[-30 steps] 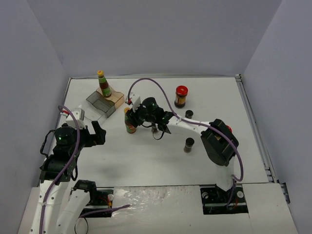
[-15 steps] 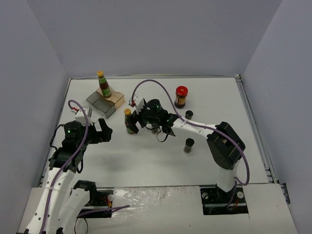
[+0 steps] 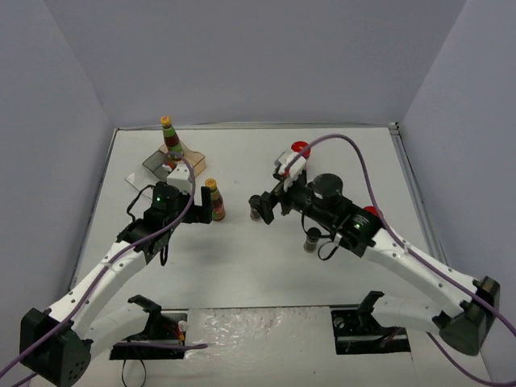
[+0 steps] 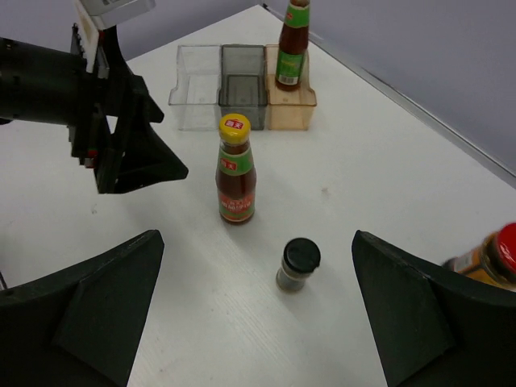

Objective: Organize the condiment bottles

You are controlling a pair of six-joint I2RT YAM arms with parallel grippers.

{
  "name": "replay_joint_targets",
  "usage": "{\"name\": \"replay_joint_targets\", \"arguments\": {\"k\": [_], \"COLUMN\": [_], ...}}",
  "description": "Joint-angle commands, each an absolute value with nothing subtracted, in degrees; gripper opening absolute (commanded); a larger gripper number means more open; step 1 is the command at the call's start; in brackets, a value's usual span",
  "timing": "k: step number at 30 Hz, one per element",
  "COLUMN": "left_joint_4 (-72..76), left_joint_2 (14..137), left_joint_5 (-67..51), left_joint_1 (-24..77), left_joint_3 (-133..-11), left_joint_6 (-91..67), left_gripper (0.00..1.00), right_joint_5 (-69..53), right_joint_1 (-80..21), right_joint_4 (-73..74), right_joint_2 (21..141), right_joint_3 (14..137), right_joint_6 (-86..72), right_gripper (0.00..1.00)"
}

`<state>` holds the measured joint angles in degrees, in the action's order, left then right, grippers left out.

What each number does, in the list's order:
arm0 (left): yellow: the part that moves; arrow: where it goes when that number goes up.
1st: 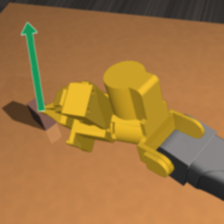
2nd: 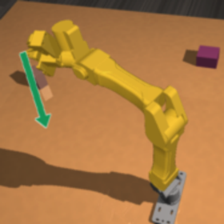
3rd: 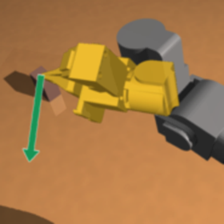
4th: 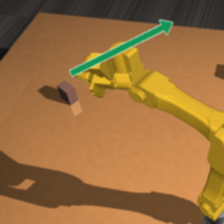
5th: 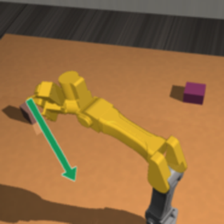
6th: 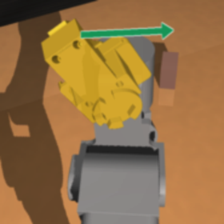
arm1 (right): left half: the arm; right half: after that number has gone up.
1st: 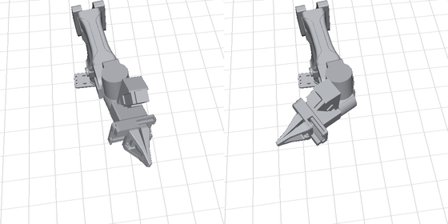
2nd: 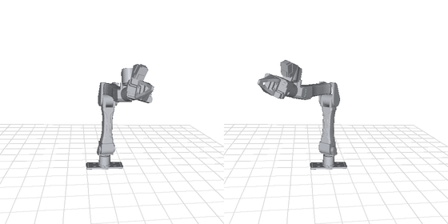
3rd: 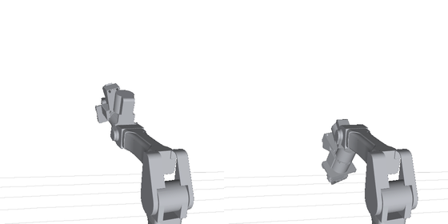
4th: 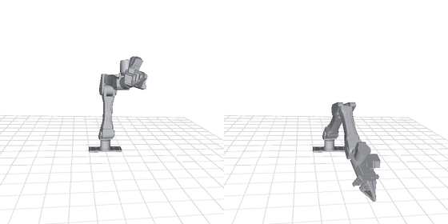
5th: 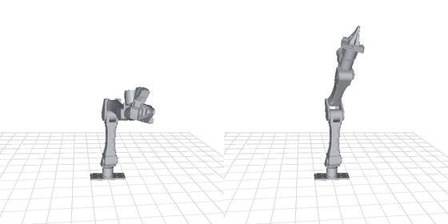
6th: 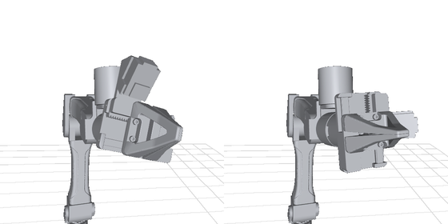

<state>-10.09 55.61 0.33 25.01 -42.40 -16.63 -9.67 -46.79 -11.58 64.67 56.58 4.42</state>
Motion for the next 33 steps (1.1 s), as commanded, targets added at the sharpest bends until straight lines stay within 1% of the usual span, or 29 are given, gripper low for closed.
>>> {"name": "replay_joint_targets", "arguments": {"k": [1,5,10,20,23,25,28,29,32,33], "left_joint_4": [3.0,11.1,15.2,19.7,21.0,21.3,21.4,21.4,21.0,20.8], "left_joint_2": [61.1,65.3,70.2,74.2,74.5,74.6,74.7,74.7,74.8,74.8], "left_joint_5": [9.6,10.2,10.9,10.6,10.6,10.6,10.6,10.6,10.5,10.4], "left_joint_1": [27.9,28.4,28.6,28.8,29.0,29.1,29.3,29.4,29.7,29.8], "left_joint_3": [-46.9,-46.0,-46.3,-45.3,-44.3,-44.0,-43.8,-43.8,-44.3,-44.6], "left_joint_6": [-14.3,-15.3,-15.8,-16.0,-16.0,-16.2,-16.5,-16.5,-16.5,-16.5], "left_gripper": [0.97,0.96,0.94,0.79,0.65,0.49,0.3,0.25,0.16,0.1], "right_joint_5": [-4.3,-2.0,-0.8,-0.2,-0.2,-0.2,-0.2,-0.2,-0.2,0.7], "right_joint_1": [-46.3,-46.2,-46.2,-46.2,-46.2,-46.2,-46.2,-46.2,-46.2,-46.2], "right_joint_4": [-10.4,-6.7,-5.3,-4.9,-5.0,-4.9,-5.0,-5.0,-4.9,-4.9], "right_joint_2": [52.4,46.1,42.4,41.2,41.2,40.9,40.9,40.9,40.7,40.6], "right_joint_3": [52.2,50.7,49.9,49.4,49.0,48.7,48.5,48.5,48.4,48.4], "right_joint_6": [0.7,0.9,0.9,2.5,2.5,2.5,2.6,2.6,3.0,3.0], "right_gripper": [1.0,1.0,1.0,1.0,1.0,1.0,1.0,1.0,1.0,1.0]}}
